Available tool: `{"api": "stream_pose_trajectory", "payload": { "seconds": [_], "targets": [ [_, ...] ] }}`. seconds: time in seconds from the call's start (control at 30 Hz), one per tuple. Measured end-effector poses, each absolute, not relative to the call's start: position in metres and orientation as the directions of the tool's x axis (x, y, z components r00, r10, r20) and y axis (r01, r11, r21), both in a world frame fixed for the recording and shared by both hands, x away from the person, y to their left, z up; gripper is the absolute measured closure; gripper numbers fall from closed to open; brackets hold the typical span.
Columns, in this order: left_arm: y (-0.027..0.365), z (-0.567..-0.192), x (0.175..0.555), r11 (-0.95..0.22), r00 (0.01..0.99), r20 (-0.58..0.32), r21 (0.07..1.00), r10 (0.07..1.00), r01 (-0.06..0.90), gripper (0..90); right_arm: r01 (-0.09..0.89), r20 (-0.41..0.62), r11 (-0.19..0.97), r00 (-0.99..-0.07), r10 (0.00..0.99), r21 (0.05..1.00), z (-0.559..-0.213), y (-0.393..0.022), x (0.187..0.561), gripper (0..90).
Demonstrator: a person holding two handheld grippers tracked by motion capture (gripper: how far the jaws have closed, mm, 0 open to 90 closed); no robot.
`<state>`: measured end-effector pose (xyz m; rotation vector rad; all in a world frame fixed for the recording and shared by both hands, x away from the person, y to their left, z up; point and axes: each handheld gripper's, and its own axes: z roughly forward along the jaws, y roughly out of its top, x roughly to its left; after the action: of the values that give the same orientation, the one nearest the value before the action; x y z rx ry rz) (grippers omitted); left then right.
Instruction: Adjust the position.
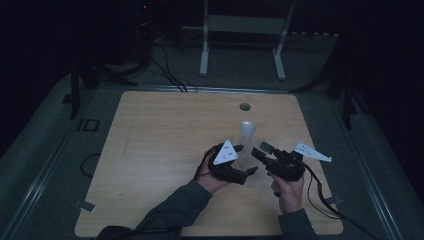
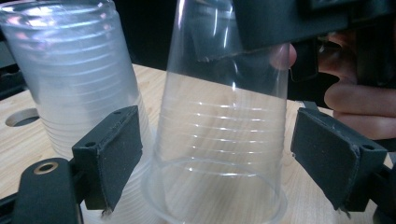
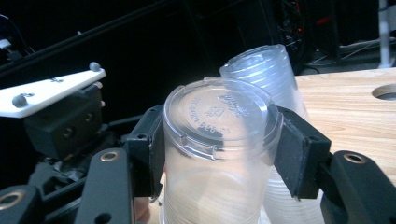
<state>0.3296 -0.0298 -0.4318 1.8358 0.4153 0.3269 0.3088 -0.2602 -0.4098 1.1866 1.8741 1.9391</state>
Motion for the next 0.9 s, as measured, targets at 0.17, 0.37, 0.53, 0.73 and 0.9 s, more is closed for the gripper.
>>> {"api": "stream_pose_trajectory", "payload": {
  "seconds": [0.17, 0.37, 0.53, 0.73, 0.9],
  "targets": [
    [-0.0307, -0.4323, 0.3295, -0.273, 0.9, 0.013, 0.955, 0.435, 0.119, 19.2, 0.382, 0.408, -0.184, -0.665, 0.625, 0.906, -0.4096, -0.2601, 0.3087, 41.0],
    [-0.0312, -0.4325, 0.3296, -0.282, 0.902, 0.018, 0.952, 0.431, 0.116, 22.6, 0.383, 0.419, -0.198, -0.671, 0.611, 0.902, -0.4084, -0.2608, 0.3087, 41.0],
    [-0.031, -0.4323, 0.3294, -0.285, 0.903, 0.019, 0.952, 0.43, 0.116, 27.8, 0.382, 0.422, -0.203, -0.674, 0.606, 0.902, -0.4072, -0.2622, 0.3087, 41.0],
    [-0.0312, -0.4318, 0.3291, -0.29, 0.904, 0.021, 0.95, 0.428, 0.115, 29.6, 0.382, 0.419, -0.197, -0.677, 0.605, 0.903, -0.4071, -0.2626, 0.3089, 40.6],
    [-0.0307, -0.4314, 0.3288, -0.303, 0.908, 0.029, 0.947, 0.417, 0.109, 30.7, 0.383, 0.402, -0.167, -0.692, 0.6, 0.909, -0.4063, -0.2643, 0.3097, 37.6]
  ]
}}
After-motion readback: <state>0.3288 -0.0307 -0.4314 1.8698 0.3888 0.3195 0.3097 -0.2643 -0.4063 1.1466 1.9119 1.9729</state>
